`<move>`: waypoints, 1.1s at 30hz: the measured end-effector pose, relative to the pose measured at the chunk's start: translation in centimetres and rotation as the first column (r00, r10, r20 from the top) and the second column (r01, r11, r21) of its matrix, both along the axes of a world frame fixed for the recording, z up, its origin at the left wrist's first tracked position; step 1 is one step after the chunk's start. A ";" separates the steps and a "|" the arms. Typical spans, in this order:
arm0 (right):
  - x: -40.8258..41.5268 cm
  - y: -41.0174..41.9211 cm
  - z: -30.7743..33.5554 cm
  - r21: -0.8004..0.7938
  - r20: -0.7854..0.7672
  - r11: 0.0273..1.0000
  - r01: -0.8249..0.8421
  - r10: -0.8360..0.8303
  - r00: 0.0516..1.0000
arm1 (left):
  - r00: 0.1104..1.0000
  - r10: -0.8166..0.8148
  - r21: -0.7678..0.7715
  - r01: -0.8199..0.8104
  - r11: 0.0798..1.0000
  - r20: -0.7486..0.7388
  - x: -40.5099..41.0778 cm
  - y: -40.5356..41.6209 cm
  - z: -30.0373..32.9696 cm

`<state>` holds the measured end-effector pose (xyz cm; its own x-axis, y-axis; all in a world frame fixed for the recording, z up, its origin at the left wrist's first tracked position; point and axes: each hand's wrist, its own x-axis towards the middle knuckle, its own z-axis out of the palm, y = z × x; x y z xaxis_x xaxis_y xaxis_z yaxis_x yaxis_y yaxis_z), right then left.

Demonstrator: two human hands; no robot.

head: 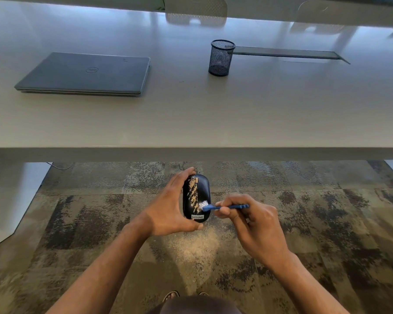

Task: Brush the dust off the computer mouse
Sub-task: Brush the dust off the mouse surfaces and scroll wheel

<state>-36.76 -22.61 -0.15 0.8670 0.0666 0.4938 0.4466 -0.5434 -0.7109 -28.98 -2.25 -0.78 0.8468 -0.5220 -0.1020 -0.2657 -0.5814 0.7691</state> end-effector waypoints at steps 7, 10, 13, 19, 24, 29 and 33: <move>1.3 -1.2 0.9 0.172 -0.074 0.983 0.061 -0.049 0.996 | 1.000 0.010 -0.024 -0.010 1.000 -0.003 0.0 0.0 0.2; 3.1 -1.3 1.4 0.256 -0.137 0.950 0.177 -0.146 0.980 | 1.000 0.007 -0.037 -0.007 0.999 -0.011 0.0 -0.1 0.1; 4.4 -0.8 1.0 0.233 -0.177 0.950 0.206 -0.167 0.970 | 1.000 0.004 -0.050 -0.004 0.999 -0.009 0.0 -0.1 0.2; 3.1 -0.3 -0.5 0.199 -0.170 0.964 0.178 -0.145 0.975 | 1.000 0.023 -0.047 -0.022 0.999 0.003 0.3 0.4 -0.1; 0.4 0.0 -1.4 0.210 -0.076 0.970 0.119 -0.105 0.992 | 0.999 0.044 -0.061 -0.044 0.997 0.000 0.3 0.8 -0.1; -1.4 0.5 -1.6 0.207 -0.034 0.976 0.060 -0.054 0.998 | 0.999 0.051 -0.071 -0.051 0.996 0.003 0.6 0.9 0.1; -0.5 0.1 -0.9 0.233 -0.005 0.969 0.077 -0.078 0.997 | 0.999 0.037 -0.067 -0.036 0.997 0.005 0.6 0.7 0.2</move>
